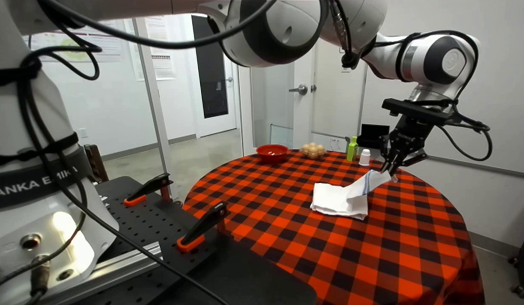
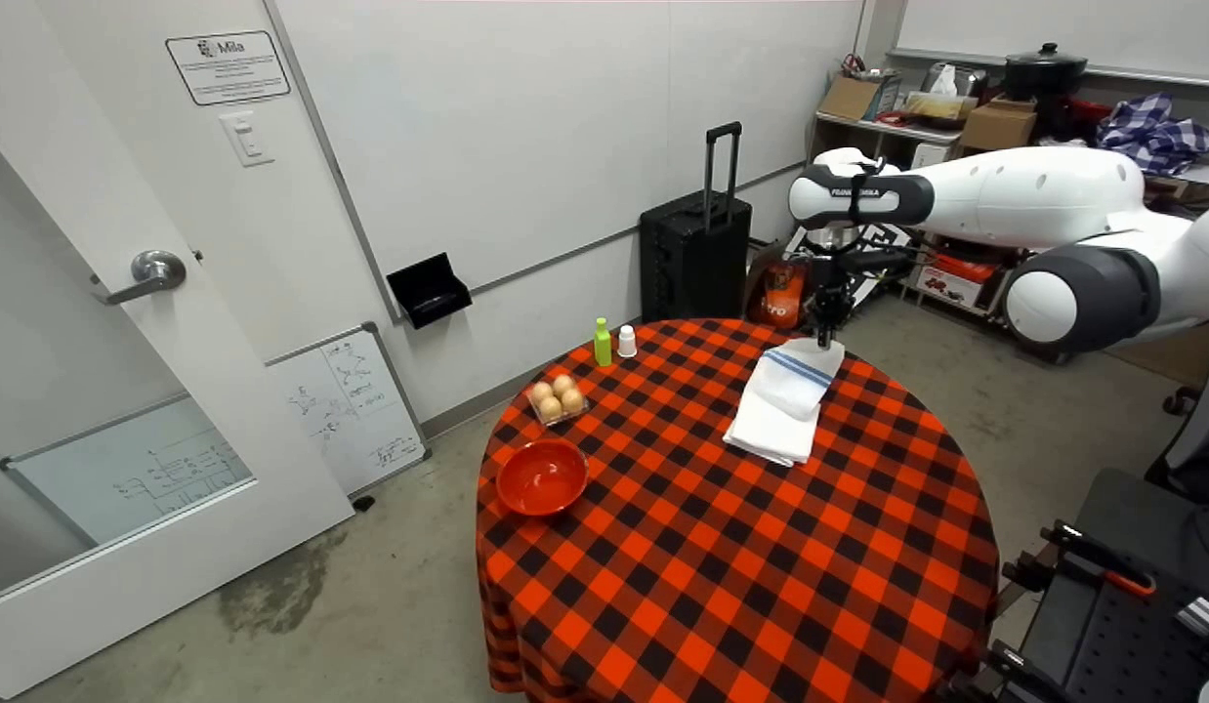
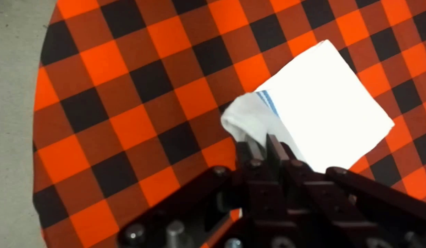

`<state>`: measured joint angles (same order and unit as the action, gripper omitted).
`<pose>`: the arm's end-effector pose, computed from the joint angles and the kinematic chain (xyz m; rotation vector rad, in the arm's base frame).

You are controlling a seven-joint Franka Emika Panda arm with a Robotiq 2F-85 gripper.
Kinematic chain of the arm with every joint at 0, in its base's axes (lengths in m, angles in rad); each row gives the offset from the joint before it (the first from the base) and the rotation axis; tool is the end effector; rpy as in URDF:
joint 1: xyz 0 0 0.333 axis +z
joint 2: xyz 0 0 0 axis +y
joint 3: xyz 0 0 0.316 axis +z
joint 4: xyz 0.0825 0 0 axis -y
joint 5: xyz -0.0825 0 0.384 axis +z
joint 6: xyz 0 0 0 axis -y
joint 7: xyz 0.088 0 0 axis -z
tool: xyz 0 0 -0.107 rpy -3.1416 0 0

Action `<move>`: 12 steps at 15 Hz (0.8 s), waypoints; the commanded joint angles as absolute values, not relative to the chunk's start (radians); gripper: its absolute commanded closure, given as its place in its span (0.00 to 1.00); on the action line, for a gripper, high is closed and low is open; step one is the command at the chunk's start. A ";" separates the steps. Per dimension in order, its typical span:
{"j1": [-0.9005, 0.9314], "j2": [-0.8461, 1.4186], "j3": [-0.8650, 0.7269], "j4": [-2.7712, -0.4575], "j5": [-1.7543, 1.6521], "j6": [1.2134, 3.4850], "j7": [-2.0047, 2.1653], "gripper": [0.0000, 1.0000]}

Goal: Fold the cloth

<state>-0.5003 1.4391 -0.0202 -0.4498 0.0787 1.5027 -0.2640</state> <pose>0.6646 -0.3604 0.1189 -2.8788 0.3659 0.4935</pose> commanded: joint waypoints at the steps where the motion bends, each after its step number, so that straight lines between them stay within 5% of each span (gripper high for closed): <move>1: -0.460 1.429 -0.056 -0.452 0.018 1.535 -0.311 0.98; 12: -0.244 1.509 -0.119 -0.429 -0.169 1.543 -0.431 0.98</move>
